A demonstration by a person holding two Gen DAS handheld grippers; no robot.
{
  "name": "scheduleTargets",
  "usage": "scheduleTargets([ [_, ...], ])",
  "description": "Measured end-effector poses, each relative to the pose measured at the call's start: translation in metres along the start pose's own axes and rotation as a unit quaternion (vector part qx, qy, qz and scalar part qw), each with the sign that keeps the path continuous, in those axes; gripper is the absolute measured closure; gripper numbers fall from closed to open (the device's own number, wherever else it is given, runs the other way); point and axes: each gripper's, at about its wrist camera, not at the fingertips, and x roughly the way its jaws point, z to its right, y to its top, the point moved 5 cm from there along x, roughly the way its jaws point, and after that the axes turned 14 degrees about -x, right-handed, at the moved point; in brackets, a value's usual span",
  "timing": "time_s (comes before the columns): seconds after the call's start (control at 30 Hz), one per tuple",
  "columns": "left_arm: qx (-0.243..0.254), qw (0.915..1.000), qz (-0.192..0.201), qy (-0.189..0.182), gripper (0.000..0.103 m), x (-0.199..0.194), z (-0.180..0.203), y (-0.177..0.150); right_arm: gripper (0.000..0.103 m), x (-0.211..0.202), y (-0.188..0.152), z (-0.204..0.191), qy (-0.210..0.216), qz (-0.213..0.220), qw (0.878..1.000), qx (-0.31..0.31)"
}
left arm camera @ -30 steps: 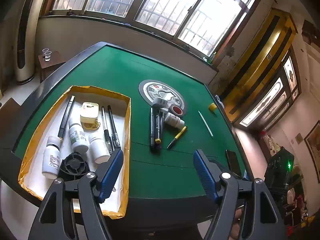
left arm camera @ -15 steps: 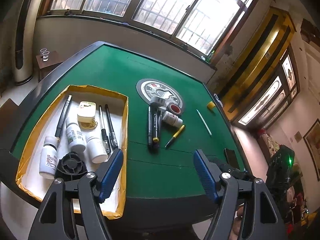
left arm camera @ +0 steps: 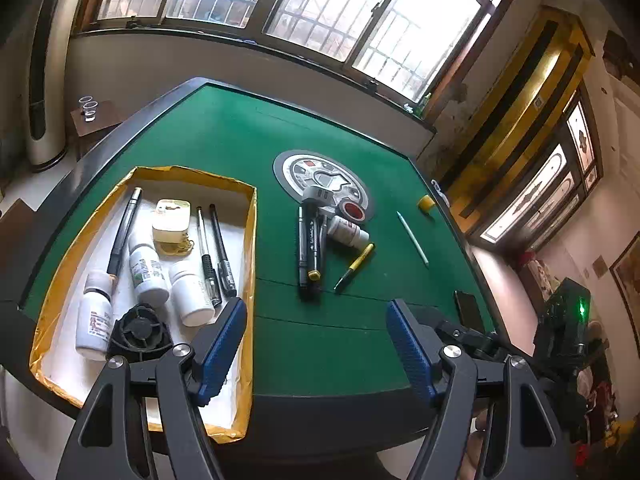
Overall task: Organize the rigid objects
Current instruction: 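Withdraw both open tools from the tray toward the remaining items, then grasp the yellow pen with the right tool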
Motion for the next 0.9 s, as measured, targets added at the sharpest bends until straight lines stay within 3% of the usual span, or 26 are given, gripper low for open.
scheduleTargets([
  [0.27, 0.003, 1.0, -0.007, -0.001, 0.028, 0.017, 0.001, 0.01, 0.049, 0.017, 0.008, 0.007, -0.018, -0.014, 1.0, -0.003],
  [0.5, -0.005, 0.9999, -0.015, -0.006, 0.028, 0.037, -0.014, 0.026, 0.049, 0.059, 0.019, 0.019, -0.045, -0.049, 0.998, -0.008],
  [0.9, -0.002, 0.9991, -0.022, -0.036, 0.028, 0.056, -0.028, 0.045, 0.049, 0.136, 0.06, 0.044, -0.181, -0.086, 0.979, -0.023],
])
